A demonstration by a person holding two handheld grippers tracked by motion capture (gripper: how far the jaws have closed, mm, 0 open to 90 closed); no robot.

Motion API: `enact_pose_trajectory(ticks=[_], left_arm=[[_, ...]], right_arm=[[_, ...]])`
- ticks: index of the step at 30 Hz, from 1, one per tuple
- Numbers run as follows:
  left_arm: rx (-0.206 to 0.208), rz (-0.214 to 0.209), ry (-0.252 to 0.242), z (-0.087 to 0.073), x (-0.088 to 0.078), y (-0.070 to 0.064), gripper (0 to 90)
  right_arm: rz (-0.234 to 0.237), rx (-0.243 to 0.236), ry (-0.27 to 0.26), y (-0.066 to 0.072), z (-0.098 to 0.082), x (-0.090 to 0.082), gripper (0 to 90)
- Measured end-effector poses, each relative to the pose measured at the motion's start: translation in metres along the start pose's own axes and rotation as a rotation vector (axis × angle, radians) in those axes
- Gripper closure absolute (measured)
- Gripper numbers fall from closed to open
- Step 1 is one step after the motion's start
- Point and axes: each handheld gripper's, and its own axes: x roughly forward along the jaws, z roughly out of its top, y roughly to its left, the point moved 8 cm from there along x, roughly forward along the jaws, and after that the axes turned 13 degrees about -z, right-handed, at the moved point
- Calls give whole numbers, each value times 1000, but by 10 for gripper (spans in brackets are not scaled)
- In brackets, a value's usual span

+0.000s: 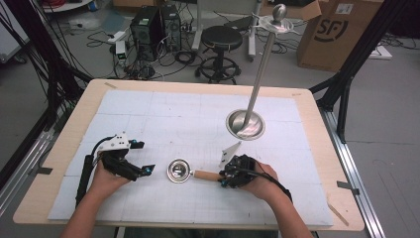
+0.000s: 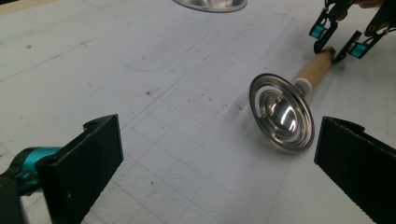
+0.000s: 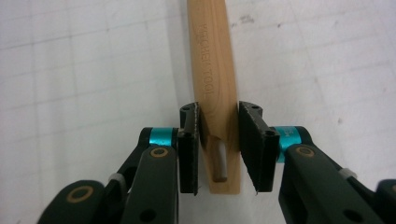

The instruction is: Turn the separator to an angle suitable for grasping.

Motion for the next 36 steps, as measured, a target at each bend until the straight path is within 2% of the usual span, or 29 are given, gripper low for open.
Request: enact_pose_trajectory(ticks=[4,11,21,31,36], left_arm=[[-2,-2,-11,1,-1,0,17],[-1,-3,-12,1,-1,0,17],[-1,-5,-14,2,-1,0,17],[-4,-5,-12,1,-1,0,17],[-3,-8,-13,1,-1,1,17]], right_arm=[[-2,-26,16,0,8,7,673],[9,-33,11,0,20,14,675],[42,-74,-30,3,60,36,682],[31,-79,-43,3,82,50,668],[25,-45,-60,-2,80,42,605]])
